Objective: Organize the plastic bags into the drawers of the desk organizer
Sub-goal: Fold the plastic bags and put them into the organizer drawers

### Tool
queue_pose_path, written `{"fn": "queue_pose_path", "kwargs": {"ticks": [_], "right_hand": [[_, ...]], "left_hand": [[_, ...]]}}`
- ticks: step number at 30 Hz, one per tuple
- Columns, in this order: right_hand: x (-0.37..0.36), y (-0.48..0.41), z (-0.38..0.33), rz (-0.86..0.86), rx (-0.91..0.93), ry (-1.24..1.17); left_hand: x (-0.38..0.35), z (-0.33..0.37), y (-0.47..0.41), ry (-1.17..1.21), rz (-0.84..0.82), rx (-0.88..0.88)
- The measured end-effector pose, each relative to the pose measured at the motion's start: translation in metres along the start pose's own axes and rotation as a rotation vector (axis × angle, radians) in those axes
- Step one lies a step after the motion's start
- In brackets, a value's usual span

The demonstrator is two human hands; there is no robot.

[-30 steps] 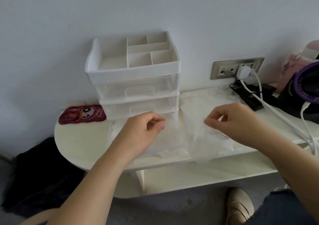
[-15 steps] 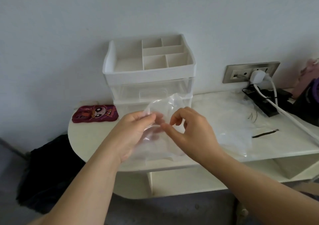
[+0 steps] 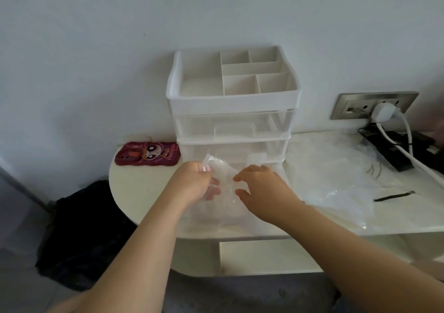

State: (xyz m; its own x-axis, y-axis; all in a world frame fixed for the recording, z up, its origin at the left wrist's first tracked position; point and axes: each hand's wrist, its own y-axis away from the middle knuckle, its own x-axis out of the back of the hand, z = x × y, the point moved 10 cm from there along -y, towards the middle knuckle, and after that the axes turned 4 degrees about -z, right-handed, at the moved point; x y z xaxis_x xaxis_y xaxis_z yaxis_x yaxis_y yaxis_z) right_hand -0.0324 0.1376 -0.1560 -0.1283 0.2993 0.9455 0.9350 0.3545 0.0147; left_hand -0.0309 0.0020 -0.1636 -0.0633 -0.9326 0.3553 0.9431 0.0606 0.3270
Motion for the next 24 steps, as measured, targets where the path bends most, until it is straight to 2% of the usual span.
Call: {"fn": "queue_pose_path", "kwargs": {"ticks": [3, 5, 7, 9, 10, 12, 14, 16, 19, 24], "right_hand": [[-0.018, -0.008, 0.004, -0.181, -0.021, 0.058], [-0.026, -0.012, 0.005, -0.279, -0.016, 0.065], [-0.029, -0.017, 0.006, -0.324, 0.006, 0.088], [-0.029, -0.022, 0.006, -0.34, 0.036, 0.106], [-0.029, -0.024, 0.005, -0.344, 0.05, 0.111], [-0.028, -0.024, 0.002, -0.348, 0.073, 0.101], [-0.022, -0.021, -0.003, -0.337, 0.097, 0.082], [-0.007, -0.019, -0.007, -0.279, 0.103, 0.075], [0.014, -0.013, -0.014, -0.184, 0.102, 0.094], [-0.013, -0.003, 0.008, -0.391, -0.04, 0.226]], "left_hand": [[-0.002, -0.002, -0.005, -0.165, 0.01, -0.014], [0.003, 0.004, -0.004, -0.384, 0.054, -0.067], [0.015, 0.019, 0.005, -0.632, 0.2, -0.163], [0.025, 0.041, 0.022, -0.753, 0.375, -0.328], [0.022, 0.051, 0.029, -0.774, 0.394, -0.422], [-0.001, 0.053, 0.027, -0.801, 0.219, -0.498], [-0.029, 0.034, 0.016, -0.847, -0.042, -0.409], [-0.044, 0.018, 0.007, -0.895, -0.189, -0.334], [-0.05, 0.004, -0.007, -0.893, -0.288, -0.242], [-0.053, -0.014, -0.025, -0.922, -0.311, -0.111]]}}
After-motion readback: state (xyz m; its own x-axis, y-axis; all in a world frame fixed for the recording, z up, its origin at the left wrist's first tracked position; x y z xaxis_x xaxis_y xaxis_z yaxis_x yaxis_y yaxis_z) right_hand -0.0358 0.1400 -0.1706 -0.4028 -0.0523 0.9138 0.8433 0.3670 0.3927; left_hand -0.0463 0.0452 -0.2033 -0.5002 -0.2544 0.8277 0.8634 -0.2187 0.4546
